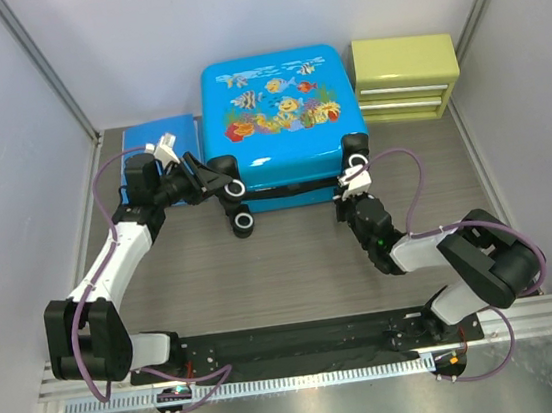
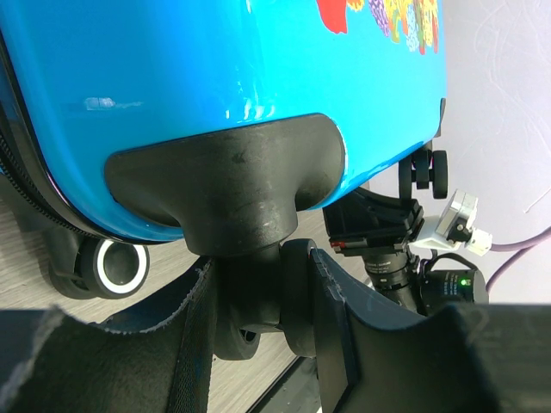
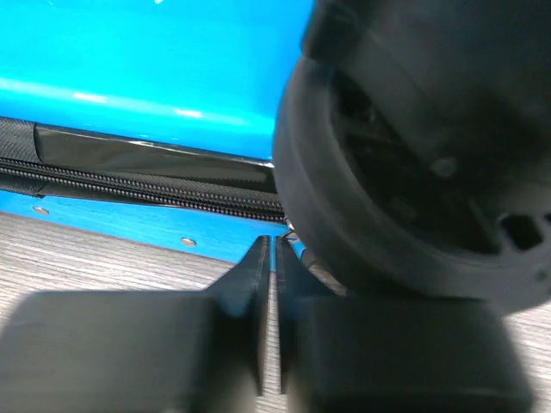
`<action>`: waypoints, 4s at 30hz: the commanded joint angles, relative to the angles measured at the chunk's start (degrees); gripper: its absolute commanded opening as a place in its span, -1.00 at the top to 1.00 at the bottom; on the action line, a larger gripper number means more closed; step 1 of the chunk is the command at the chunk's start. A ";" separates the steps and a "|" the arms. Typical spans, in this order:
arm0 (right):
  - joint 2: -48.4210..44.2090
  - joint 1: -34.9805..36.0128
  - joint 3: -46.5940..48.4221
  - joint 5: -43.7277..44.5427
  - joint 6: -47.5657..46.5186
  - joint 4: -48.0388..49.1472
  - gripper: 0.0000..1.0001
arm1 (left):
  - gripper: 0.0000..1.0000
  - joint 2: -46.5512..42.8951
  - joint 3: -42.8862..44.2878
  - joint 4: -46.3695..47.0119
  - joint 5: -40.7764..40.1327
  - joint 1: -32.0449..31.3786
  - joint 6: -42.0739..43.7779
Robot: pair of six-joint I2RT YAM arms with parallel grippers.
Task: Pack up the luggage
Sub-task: Zip the luggage at the center of the board.
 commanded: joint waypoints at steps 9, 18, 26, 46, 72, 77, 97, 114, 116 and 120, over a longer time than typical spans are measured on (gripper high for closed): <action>-0.49 -0.01 3.13 -3.45 -3.70 2.05 0.97 | 0.99 -1.98 1.90 10.44 6.21 -0.45 0.60; 2.59 7.72 4.88 -3.19 -2.47 3.63 0.97 | 0.99 -1.81 1.72 10.70 6.38 -0.45 0.52; 7.60 14.23 9.63 -2.49 -2.21 3.37 0.97 | 0.99 -1.81 1.72 10.79 6.47 -0.45 0.43; -17.97 2.83 13.15 -1.39 10.43 -36.96 -0.89 | 0.99 -3.04 1.81 10.70 6.30 0.17 0.60; -17.98 -0.62 -0.21 1.13 4.92 -19.06 -0.46 | 0.99 -3.30 1.81 10.96 6.64 1.57 0.60; -13.50 -0.62 -0.04 -1.08 3.95 -9.83 -0.24 | 0.99 -3.13 1.63 11.66 7.08 1.66 0.25; -10.60 -0.53 -3.29 -1.78 -0.10 8.20 -0.06 | 0.99 -2.42 0.93 14.13 8.32 1.83 -1.42; -1.45 -0.53 0.23 -1.26 -2.99 14.79 0.19 | 1.00 -2.16 0.67 14.92 8.93 1.84 -1.86; -1.63 -0.53 0.41 -0.99 -4.04 14.88 0.21 | 1.00 -2.16 0.67 15.09 8.84 1.75 -1.95; -1.72 -0.53 0.84 -0.46 -6.07 15.32 0.23 | 0.99 -2.34 0.58 15.27 9.02 1.84 -2.03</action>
